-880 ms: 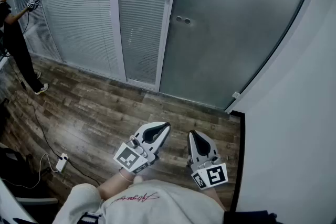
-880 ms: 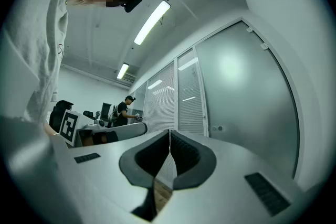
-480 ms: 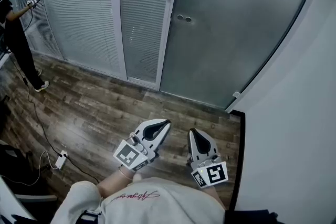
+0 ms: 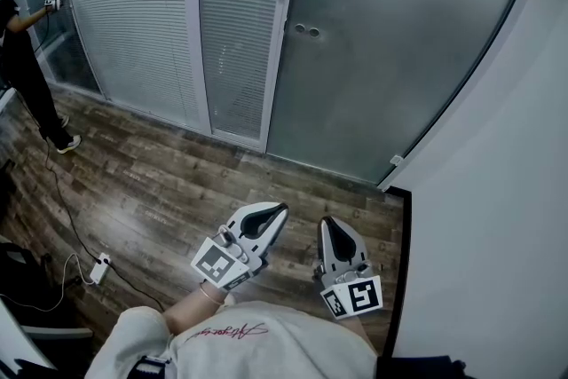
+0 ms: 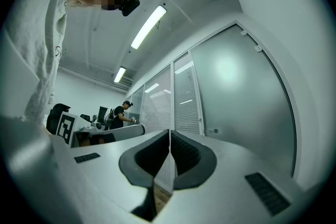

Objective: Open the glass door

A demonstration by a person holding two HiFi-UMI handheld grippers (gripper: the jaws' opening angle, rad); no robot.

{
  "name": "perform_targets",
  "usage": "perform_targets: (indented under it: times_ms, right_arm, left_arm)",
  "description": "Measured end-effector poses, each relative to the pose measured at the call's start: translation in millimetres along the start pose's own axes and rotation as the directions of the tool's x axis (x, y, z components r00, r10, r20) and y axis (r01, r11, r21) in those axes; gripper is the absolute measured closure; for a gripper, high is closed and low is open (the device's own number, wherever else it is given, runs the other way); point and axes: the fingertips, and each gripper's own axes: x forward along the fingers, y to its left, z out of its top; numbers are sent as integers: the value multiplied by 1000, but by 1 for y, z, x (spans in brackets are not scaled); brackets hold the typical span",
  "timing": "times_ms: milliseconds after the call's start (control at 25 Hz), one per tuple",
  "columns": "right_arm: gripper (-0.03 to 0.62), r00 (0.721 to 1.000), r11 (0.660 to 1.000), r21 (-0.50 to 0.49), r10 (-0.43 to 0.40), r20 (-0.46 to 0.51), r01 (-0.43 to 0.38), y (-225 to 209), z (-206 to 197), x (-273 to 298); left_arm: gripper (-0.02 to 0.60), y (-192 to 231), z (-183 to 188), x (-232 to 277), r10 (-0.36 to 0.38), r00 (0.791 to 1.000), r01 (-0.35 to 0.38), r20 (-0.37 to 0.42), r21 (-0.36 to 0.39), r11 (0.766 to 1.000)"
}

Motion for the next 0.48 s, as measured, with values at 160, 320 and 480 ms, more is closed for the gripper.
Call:
perform_targets:
  times_ms: [160, 320, 480]
  right_arm:
    - [572, 1000, 1000, 1, 1, 0, -1, -10, 0, -4]
    - [572, 1000, 1000, -3, 14, 0, -14, -21, 1, -9]
    - [572, 999, 999, -1, 35, -4, -35, -30, -1, -11]
  left_arm:
    - [569, -3, 0, 8, 10, 1000, -10, 11, 7, 1000]
    - [569, -9, -3, 19, 23, 1000, -24, 19, 19, 1000]
    - [569, -12, -6, 25, 44, 999, -45, 25, 35, 998]
